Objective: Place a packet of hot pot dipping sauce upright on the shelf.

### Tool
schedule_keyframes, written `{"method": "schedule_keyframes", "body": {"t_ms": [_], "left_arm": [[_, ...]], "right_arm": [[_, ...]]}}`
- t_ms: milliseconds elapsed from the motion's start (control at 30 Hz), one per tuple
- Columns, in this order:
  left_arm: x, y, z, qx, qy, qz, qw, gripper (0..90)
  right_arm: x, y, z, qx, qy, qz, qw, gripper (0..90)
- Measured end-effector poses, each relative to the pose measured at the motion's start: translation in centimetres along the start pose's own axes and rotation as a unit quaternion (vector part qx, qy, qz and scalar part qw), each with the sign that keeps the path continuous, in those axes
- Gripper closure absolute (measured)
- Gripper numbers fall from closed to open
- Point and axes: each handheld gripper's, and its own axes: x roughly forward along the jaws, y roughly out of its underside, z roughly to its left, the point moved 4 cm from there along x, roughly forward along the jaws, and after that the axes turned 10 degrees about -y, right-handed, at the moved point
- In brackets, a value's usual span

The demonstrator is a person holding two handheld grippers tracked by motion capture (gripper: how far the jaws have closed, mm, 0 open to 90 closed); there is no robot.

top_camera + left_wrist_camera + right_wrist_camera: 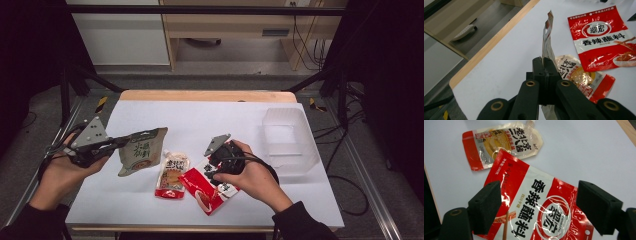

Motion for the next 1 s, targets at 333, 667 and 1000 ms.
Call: {"method": "schedule_keyframes", "body": {"t_ms": [333,667,1000], "left_arm": [[1.6,-3.2,-0.6,0.022,0.012,-0.01,0.9996,90.0],[3.4,-4.9,-2.0,0.031,0.036,-0.018,0.9987,90.0],[4.6,-5.9,-3.5,0.047,0.056,-0.017,0.9972,90.0]], "right_arm": [[-0.5,-1.3,-1.5,-0.023,-0.003,0.026,0.9994,11.9],[-3.1,-3.1,-1.9,-0.059,0.015,0.015,0.9981,18.4],[-4.1,-3.9,-2.1,-0.077,0.001,0.024,0.9967,28.7]]}}
